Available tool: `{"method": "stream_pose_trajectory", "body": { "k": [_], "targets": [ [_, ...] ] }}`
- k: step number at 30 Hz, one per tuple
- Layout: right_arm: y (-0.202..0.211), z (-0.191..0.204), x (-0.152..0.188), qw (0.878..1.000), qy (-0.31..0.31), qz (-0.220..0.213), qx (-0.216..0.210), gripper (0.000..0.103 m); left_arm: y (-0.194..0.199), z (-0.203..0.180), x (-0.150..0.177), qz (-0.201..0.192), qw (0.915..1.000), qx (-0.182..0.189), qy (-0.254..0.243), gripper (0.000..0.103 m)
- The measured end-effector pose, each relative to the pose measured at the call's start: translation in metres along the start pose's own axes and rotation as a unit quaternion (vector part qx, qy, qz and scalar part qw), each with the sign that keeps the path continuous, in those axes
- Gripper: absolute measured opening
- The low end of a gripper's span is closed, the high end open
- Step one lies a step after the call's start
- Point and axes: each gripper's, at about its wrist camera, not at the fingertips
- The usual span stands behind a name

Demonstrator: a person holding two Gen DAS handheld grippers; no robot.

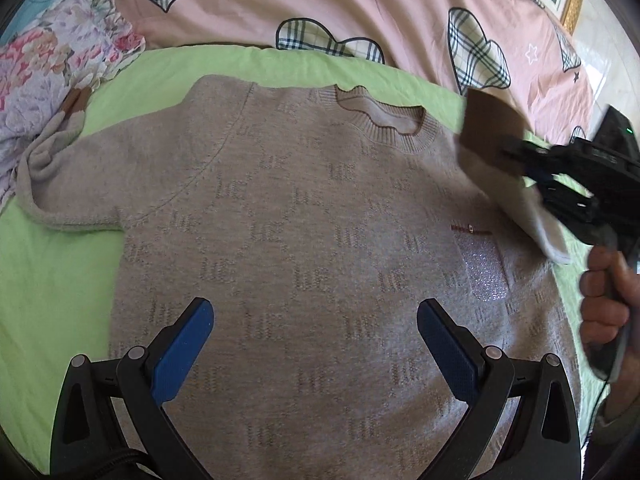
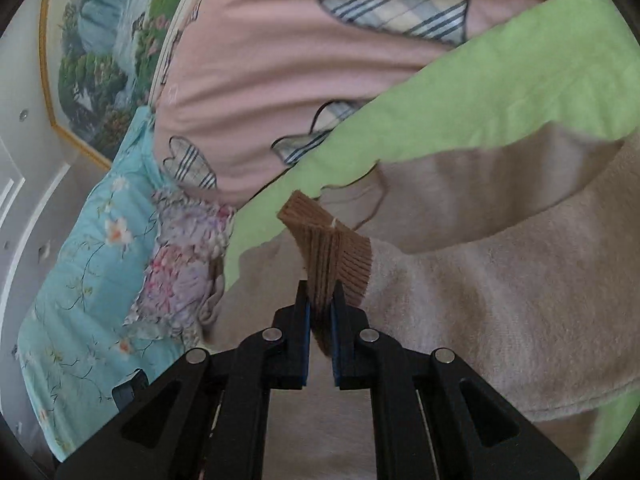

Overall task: Fold small clothes
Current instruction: 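Fold the held sleeve across the sweater body and release it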

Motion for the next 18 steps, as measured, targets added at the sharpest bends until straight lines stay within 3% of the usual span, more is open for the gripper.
{"method": "stream_pose_trajectory", "body": {
  "k": [6,12,14,15,16,18],
  "targets": [
    [-0.091,0.029,0.026,0.997,0.015,0.078,-0.005,0.009,-0.002,0.021,0.001,-0.007,0.9992,0.035,0.018,0.102],
    [-0.127,0.031,0.044,0.992,0.029,0.122,0.006,0.016,-0.018,0.033,-0.001,-0.001,0.9976,0.06,0.035,0.102],
    [-0.129,0.029,0.046,0.992,0.027,0.126,0.014,0.032,-0.029,0.034,-0.006,0.005,0.9964,0.073,0.042,0.102],
    [-0.128,0.028,0.046,0.992,0.024,0.123,0.015,0.05,-0.033,0.033,-0.008,0.008,0.996,0.078,0.043,0.102],
    [-0.12,0.026,0.045,0.993,0.019,0.115,0.012,0.061,-0.04,0.032,-0.012,0.011,0.9956,0.082,0.044,0.102],
    [-0.104,0.024,0.046,0.995,0.017,0.1,-0.001,0.062,-0.052,0.032,-0.02,0.015,0.9945,0.093,0.046,0.102]
  ]
}}
Point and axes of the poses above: each gripper's, at about its wrist camera, not at the fingertips, and y roughly against the way its jaws point, z to its left, x to its underside, and after that the axes turned 12 degrees about -y, right-handed
